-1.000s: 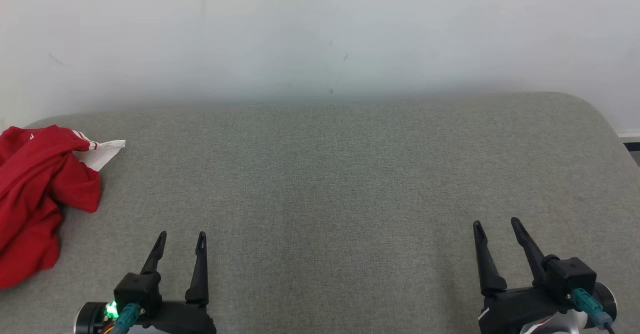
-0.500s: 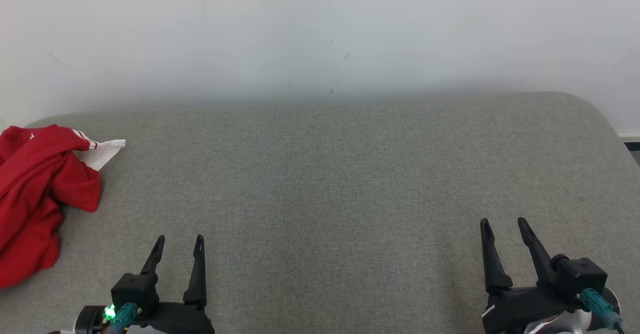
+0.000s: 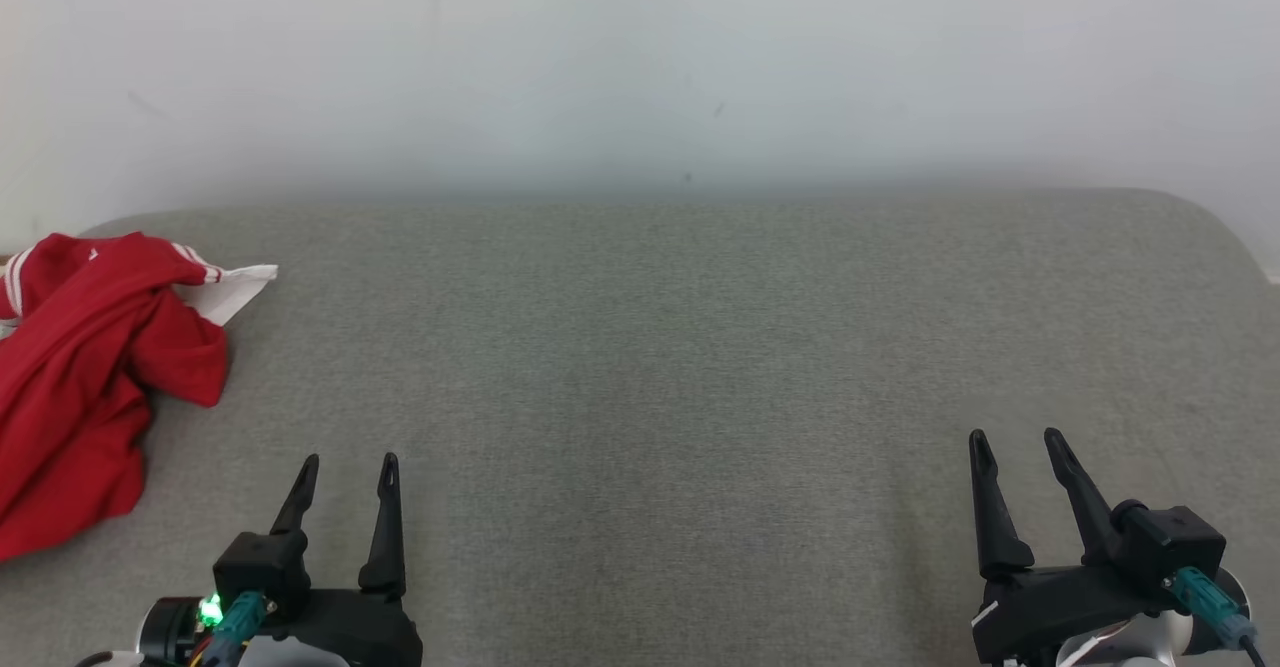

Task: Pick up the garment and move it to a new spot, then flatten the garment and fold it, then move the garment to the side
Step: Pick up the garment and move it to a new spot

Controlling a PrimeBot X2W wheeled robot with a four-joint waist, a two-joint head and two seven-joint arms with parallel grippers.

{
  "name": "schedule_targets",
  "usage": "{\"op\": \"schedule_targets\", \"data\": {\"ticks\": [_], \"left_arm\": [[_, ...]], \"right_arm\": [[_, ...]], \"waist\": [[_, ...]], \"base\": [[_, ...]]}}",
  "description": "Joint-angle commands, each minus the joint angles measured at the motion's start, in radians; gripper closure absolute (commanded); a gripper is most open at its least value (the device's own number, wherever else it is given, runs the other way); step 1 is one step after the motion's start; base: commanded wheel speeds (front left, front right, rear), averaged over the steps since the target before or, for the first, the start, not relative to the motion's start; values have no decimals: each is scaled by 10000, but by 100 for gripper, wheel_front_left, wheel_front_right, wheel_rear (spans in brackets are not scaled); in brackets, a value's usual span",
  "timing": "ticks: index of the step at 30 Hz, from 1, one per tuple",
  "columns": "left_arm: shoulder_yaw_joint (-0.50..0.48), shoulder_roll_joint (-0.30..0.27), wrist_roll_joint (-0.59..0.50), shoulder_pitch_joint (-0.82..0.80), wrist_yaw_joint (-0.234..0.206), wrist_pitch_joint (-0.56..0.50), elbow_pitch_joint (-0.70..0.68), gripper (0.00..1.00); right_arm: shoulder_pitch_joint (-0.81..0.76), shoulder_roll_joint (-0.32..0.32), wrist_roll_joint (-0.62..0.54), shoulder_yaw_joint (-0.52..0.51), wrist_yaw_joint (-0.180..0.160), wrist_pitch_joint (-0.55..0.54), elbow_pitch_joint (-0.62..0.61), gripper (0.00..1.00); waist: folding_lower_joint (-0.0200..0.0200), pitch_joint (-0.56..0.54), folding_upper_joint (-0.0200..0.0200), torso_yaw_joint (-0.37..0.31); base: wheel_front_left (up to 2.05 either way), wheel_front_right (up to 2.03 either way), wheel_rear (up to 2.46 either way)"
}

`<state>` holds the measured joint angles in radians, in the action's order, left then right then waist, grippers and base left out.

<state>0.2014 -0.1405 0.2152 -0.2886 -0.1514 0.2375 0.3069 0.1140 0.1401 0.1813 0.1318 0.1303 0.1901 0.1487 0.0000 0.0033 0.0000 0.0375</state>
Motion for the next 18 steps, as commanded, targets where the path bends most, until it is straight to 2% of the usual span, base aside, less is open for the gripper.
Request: {"op": "schedule_targets", "data": {"ticks": [1,18], "left_arm": [[-58,-90,103,-80,-41,-10,-70,0],[-355,-367,254,276,-485,-335,-1168,0]], "right_arm": [[15,38,-23,37,7,-87,-105,0],[-109,51,-98,458,7,-839,-1216,0]], "waist": [[0,33,0,286],[0,161,0,2477]], "base": [[0,0,0],[0,0,0]]}}
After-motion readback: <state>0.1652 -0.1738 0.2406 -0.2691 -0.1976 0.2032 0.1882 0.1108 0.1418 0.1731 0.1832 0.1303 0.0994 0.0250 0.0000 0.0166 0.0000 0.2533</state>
